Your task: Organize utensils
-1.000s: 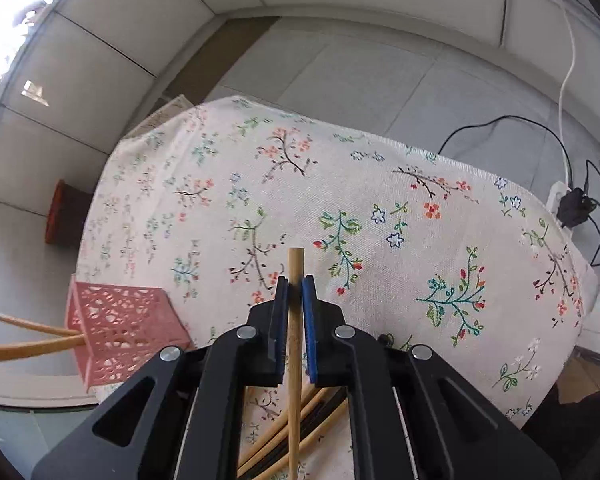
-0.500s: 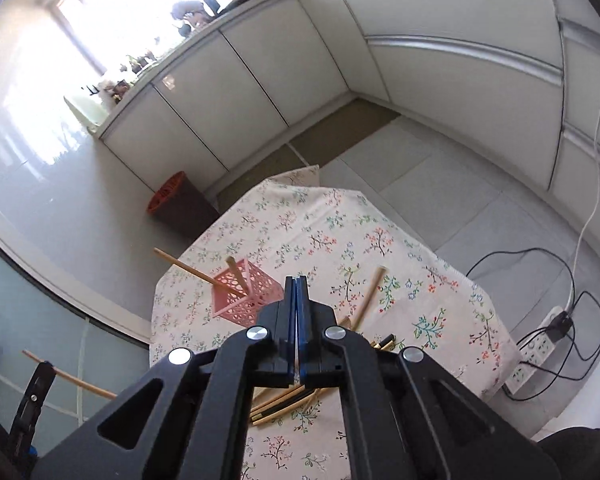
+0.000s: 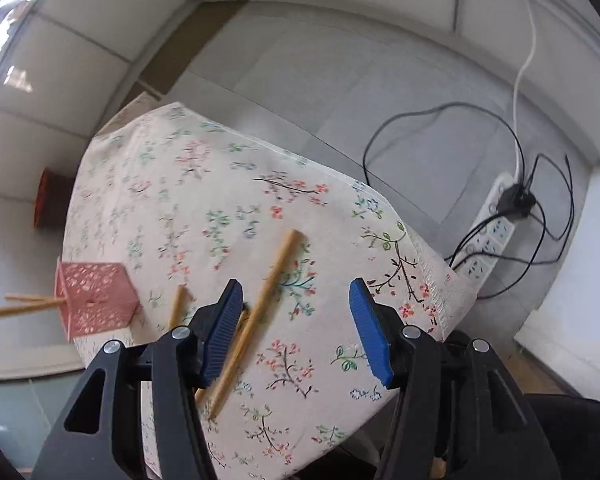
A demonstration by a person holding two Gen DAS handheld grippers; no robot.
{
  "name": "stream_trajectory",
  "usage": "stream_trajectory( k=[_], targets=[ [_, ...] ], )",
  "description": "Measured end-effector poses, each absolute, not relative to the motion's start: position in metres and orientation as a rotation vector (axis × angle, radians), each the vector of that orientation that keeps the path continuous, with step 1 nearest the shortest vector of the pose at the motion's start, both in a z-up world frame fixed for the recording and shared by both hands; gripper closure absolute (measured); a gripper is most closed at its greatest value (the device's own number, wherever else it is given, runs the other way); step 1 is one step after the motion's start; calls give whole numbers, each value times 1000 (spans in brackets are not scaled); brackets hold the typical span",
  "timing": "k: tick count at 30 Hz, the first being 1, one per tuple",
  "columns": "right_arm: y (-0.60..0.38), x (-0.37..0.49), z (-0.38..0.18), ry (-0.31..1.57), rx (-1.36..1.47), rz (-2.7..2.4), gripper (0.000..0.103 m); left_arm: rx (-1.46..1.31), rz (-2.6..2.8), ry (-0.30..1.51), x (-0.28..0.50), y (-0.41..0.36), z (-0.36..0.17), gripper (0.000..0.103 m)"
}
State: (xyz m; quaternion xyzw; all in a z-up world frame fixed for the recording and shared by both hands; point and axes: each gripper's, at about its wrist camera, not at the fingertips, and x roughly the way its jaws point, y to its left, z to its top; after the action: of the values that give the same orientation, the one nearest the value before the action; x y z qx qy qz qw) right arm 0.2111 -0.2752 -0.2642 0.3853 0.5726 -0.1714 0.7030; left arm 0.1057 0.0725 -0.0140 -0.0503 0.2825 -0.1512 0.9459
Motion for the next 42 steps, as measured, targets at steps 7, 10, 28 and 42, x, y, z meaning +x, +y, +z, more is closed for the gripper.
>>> stream_trajectory(
  k=[7,10,28,42],
  targets=[
    [-238,252,-289,1351,722,-546,47,-117,-324,596,114,80,-24,98],
    [-219,260,-285,1324,595,-597,86,-124,-328,598,116,84,-26,98],
    [-195,174,-150,868,584,-172,95,-136,-313,542,99,82,-7,98],
    [-193,126,-20,654,476,41,95,-110,-280,511,103,73,22,98]
  ],
)
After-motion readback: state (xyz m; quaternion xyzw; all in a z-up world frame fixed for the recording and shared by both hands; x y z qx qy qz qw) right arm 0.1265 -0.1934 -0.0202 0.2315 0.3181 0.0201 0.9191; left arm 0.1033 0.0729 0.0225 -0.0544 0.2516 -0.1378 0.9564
